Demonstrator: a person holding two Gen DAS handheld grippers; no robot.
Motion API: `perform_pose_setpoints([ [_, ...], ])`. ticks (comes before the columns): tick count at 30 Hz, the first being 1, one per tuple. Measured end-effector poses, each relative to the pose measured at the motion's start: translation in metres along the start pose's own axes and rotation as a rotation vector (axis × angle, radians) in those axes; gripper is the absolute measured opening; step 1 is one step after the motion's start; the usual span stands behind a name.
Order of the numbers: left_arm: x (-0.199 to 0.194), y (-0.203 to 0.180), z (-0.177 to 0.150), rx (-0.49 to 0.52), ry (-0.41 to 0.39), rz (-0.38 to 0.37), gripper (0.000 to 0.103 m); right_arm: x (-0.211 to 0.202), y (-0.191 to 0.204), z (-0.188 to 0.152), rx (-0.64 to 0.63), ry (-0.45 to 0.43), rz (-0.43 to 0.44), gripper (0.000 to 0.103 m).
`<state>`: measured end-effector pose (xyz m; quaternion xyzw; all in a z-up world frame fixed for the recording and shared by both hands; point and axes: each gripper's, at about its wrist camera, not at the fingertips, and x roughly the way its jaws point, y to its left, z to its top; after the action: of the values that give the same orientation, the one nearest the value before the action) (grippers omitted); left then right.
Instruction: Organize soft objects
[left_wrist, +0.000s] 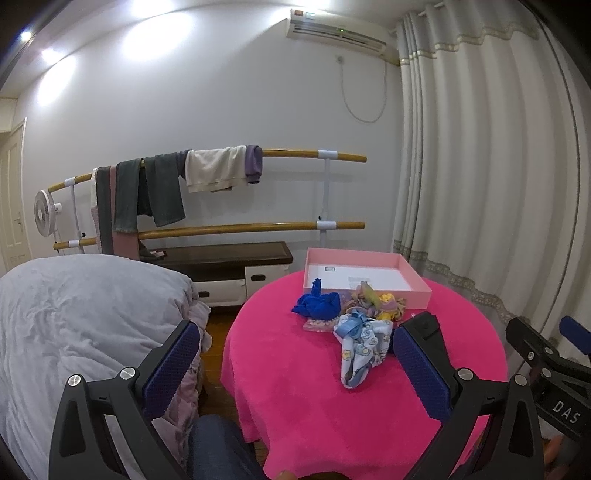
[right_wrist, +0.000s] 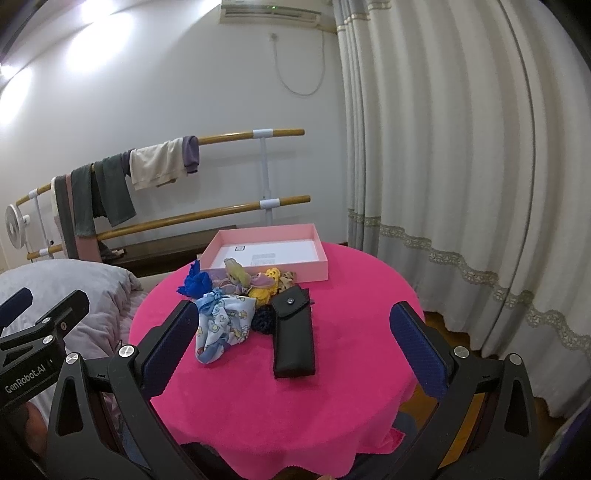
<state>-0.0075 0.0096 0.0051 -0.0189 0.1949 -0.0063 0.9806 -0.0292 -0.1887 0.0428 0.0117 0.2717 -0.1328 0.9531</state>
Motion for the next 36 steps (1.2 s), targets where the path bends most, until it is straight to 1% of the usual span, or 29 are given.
perform_pose_setpoints([
  [13, 0.010, -0.001, -0.004, 0.004, -0.003, -0.011, 0.103, 0.006, 0.001, -0.002, -0.004, 0.005, -0.010, 0.103],
  [21, 0.024, -0.006, -0.008, 0.010, 0.028, -0.013, 0.103, 0.023, -0.004, -0.004, -0.005, 0.030, -0.020, 0.103],
  [26, 0.055, -0.008, -0.011, 0.008, 0.074, -0.006, 0.103, 0.048, -0.010, -0.010, -0.022, 0.065, -0.021, 0.103],
  [30, 0.086, -0.010, -0.012, 0.005, 0.120, 0.000, 0.103, 0.075, -0.020, -0.016, -0.026, 0.114, -0.017, 0.103],
  [36, 0.129, -0.017, -0.015, 0.006, 0.173, -0.024, 0.103, 0.112, -0.031, -0.030, -0.041, 0.185, -0.006, 0.103],
])
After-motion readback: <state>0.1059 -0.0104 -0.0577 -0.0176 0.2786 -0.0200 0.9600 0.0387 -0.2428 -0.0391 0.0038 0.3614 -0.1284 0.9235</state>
